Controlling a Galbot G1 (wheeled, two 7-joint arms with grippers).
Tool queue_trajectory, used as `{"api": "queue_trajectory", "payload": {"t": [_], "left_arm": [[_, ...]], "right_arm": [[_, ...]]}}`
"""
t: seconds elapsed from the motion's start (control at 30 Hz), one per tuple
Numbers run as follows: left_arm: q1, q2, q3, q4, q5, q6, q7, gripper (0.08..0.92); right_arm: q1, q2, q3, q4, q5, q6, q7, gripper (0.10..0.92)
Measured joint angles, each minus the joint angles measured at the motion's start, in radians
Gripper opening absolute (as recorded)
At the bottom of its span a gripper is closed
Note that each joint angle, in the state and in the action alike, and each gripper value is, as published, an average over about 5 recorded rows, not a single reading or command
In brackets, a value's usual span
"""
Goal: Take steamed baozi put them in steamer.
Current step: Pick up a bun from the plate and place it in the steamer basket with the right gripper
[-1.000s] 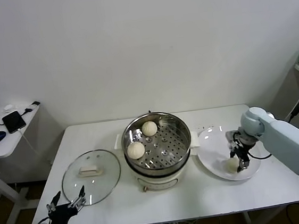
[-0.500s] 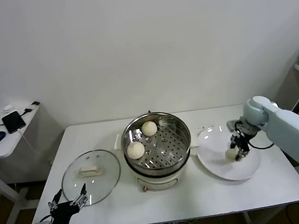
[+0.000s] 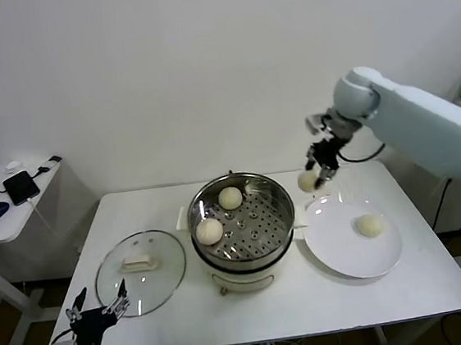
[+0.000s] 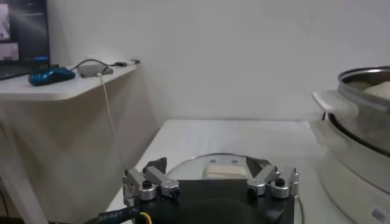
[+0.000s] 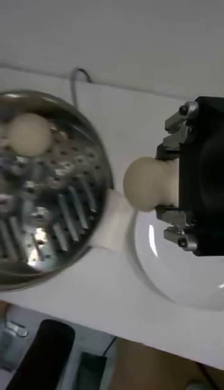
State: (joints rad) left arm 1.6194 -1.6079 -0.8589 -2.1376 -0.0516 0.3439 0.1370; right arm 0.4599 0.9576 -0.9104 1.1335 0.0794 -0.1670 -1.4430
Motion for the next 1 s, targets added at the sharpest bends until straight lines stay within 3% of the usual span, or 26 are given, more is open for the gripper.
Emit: {"api": "queue_trajectory", "payload": {"t": [0.17, 0.33, 0.63, 1.0], "left_arm": [[0.000, -0.001, -0.006, -0.010, 0.002, -0.002, -0.002, 0.823], [-0.006, -0.001, -0.005, -0.021, 0.003, -0.001, -0.003, 0.823], [-0.011, -0.001, -0.008, -0.022, 0.001, -0.004, -0.004, 0.823], [-0.021, -0.001, -0.002, -0.023, -0.006, 0.000, -0.004, 0.823]], "right_arm": [[0.091, 0.094, -0.127, -0.023, 0.117, 0.184, 0.011, 0.517], [0.147, 0.162, -0.238, 0.010, 0.138, 0.373, 0.041, 0.518], [0.157, 0.247, -0.352, 0.095, -0.004, 0.637, 0.132, 0.518], [0.107, 0.300, -0.412, 0.145, -0.137, 0.769, 0.208, 0.518]]}}
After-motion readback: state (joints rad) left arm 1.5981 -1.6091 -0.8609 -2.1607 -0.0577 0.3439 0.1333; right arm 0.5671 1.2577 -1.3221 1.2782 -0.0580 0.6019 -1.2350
